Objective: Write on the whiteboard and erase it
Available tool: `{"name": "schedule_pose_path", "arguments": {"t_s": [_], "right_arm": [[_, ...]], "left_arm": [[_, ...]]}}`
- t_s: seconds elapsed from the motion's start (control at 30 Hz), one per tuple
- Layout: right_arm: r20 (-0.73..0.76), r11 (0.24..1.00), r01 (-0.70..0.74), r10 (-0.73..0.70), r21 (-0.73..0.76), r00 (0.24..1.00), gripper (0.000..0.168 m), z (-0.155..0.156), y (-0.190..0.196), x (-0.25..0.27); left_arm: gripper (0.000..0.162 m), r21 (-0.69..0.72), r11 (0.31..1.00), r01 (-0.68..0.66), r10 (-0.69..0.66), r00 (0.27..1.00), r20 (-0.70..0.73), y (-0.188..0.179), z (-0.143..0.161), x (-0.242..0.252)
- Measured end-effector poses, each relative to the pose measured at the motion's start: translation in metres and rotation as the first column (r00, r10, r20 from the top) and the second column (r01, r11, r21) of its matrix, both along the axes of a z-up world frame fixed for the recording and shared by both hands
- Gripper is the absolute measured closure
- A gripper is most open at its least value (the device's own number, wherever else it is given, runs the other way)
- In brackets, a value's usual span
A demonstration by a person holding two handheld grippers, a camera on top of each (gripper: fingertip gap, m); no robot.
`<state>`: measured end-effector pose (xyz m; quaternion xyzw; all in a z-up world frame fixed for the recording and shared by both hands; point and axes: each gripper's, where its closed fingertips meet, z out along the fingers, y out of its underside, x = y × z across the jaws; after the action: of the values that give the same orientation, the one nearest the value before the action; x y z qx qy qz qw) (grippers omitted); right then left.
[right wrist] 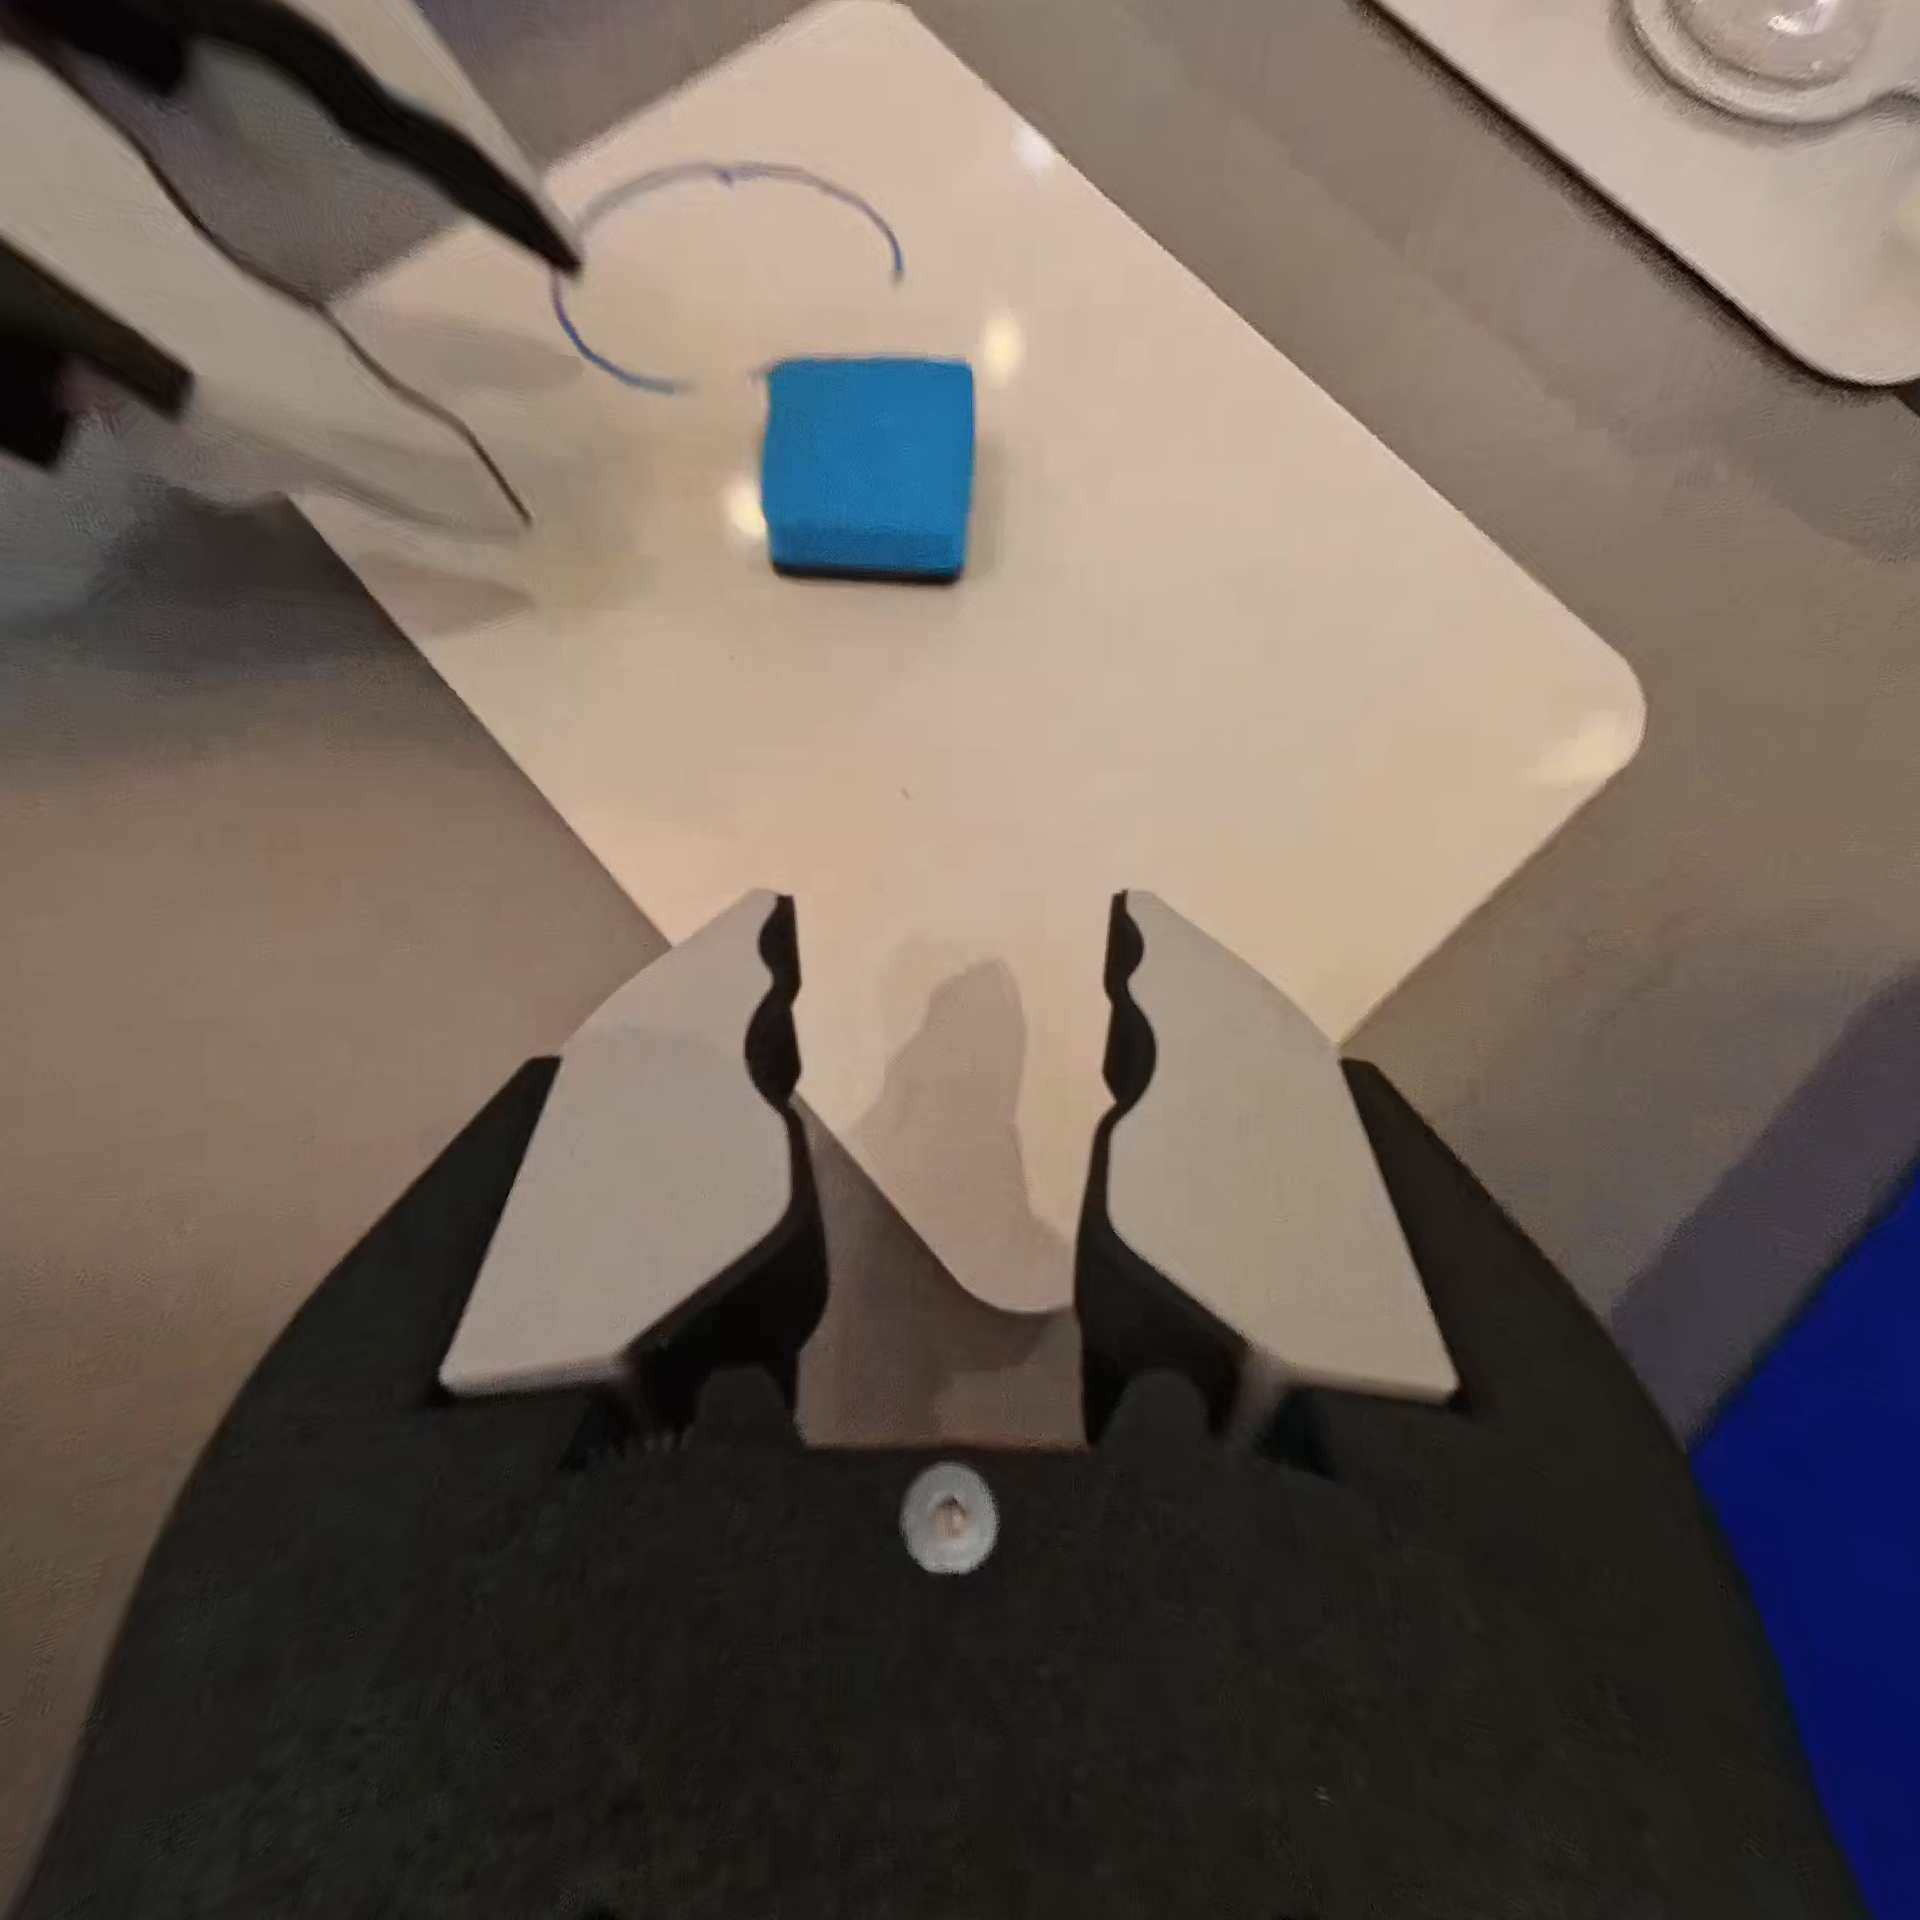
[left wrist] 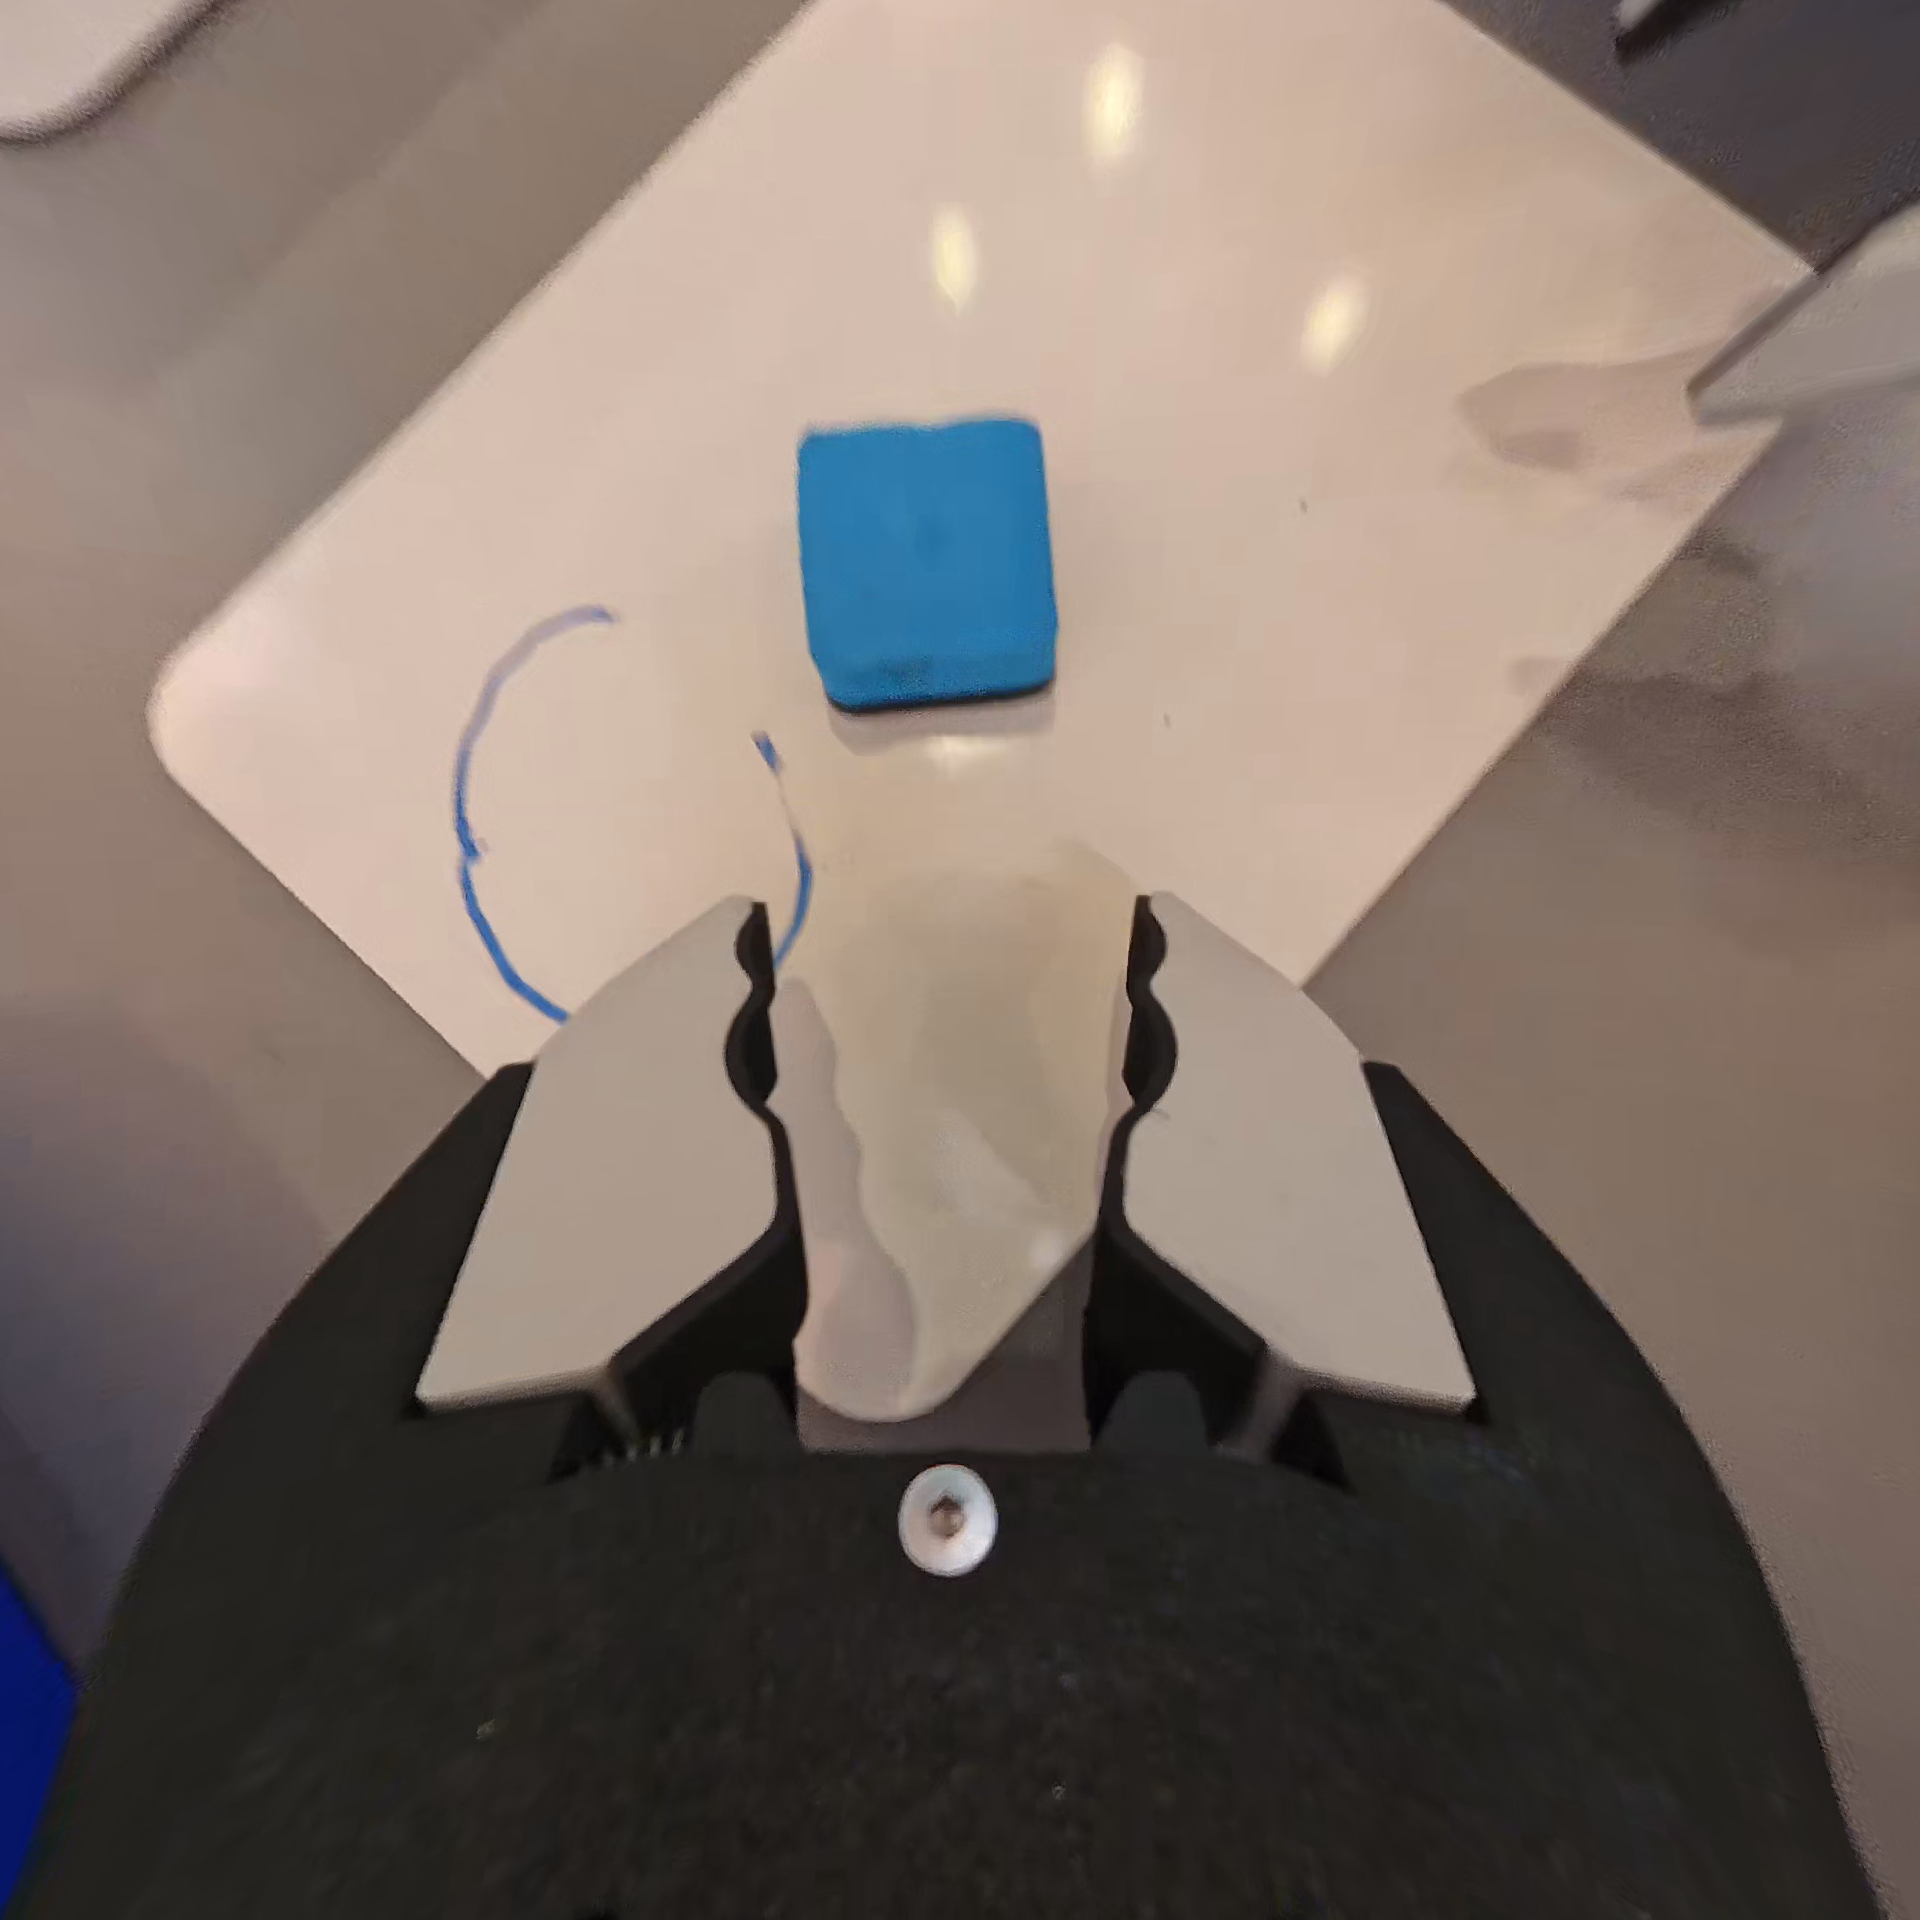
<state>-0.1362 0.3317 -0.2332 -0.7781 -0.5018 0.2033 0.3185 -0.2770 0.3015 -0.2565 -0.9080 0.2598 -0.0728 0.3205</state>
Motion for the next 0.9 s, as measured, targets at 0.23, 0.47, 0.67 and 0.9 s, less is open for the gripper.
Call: {"name": "schedule_pose_path", "arguments": {"t_s": [0.23, 0.47, 0.67, 0.9], "right_arm": [[0.026, 0.999, 0.02, -0.019, -0.046, 0.999, 0.123, -0.045, -0.002, 0.024], [0.012, 1.0, -0.017, 0.017, -0.015, 1.0, 0.168, -0.048, -0.008, 0.017], [0.008, 0.999, -0.014, 0.014, -0.043, 1.0, 0.168, -0.048, -0.009, 0.017], [-0.021, 0.99, -0.034, 0.032, -0.138, 0.999, 0.168, -0.048, -0.016, 0.025]], "left_arm": [[0.092, -0.123, 0.992, 0.011, -0.016, 0.999, -0.042, 0.046, -0.009, 0.017], [0.101, -0.192, 0.981, 0.025, -0.042, 0.995, -0.085, 0.063, -0.025, 0.032], [0.106, -0.228, 0.973, 0.048, -0.074, 0.992, -0.104, 0.055, -0.025, 0.033], [0.107, -0.285, 0.958, -0.019, -0.036, 0.982, -0.187, 0.011, -0.023, -0.043]]}}
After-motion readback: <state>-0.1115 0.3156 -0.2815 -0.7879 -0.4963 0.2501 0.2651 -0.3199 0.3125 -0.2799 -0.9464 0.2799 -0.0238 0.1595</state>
